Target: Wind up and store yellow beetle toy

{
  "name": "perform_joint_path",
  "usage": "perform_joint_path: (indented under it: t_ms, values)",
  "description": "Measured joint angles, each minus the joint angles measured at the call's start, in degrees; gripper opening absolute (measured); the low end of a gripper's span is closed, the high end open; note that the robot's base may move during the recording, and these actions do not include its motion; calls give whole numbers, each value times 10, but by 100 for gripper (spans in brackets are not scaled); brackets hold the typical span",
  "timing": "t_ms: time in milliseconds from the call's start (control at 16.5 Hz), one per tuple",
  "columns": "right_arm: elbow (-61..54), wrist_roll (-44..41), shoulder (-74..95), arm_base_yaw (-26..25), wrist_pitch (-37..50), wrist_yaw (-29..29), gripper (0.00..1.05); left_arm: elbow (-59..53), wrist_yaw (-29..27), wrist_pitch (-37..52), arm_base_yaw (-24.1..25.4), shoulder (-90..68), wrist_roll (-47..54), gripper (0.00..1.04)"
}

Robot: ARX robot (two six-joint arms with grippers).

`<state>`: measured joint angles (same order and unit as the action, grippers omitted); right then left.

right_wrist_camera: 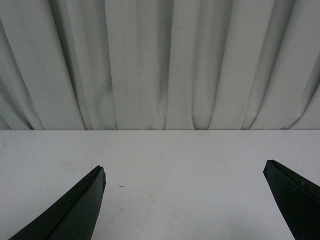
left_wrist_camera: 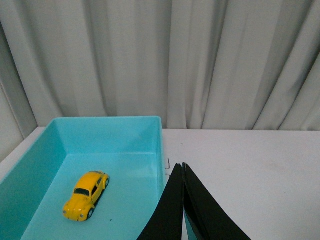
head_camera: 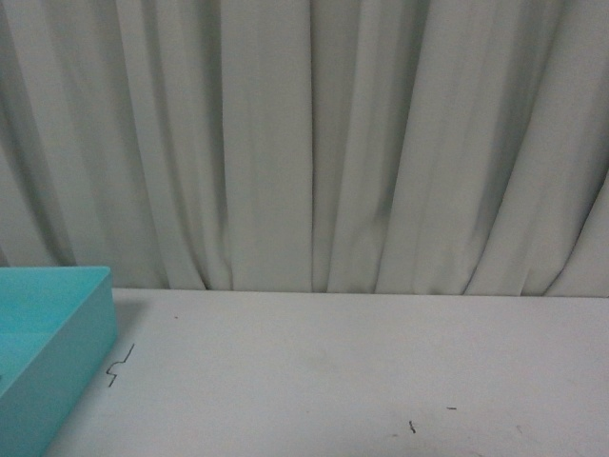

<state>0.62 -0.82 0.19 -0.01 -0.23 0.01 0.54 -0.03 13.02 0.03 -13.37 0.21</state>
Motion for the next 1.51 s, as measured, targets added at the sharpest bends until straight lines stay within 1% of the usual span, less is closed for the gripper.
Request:
perform_joint_path:
  t_ms: [242,363,423,484,786,847,907,968,1391,1512]
  values:
    - [0,0,0,0,0,0,98,0,0,-31,0,35,0,2]
    - [0,0,0,0,0,0,98,0,0,-134,0,126,0,2]
    - [0,0,0,0,0,0,98,3,-1,-123,0,130,0,2]
    - [0,0,0,0,0,0,98,0,2,-136,0,130,0,2]
    - [0,0,0,0,0,0,98,0,0,-132,0,130,0,2]
    - [0,0,0,0,0,0,98,0,0,-132,0,130,0,13]
    - [0,0,0,0,0,0,98,0,0,-132,0,130,0,22]
    - [0,0,0,0,0,0,98,0,0,-132,0,130,0,34]
    - [0,0,0,0,0,0,98,0,0,-132,0,130,0,99]
    - [0,0,0,0,0,0,98,0,0,-132,0,130,0,98]
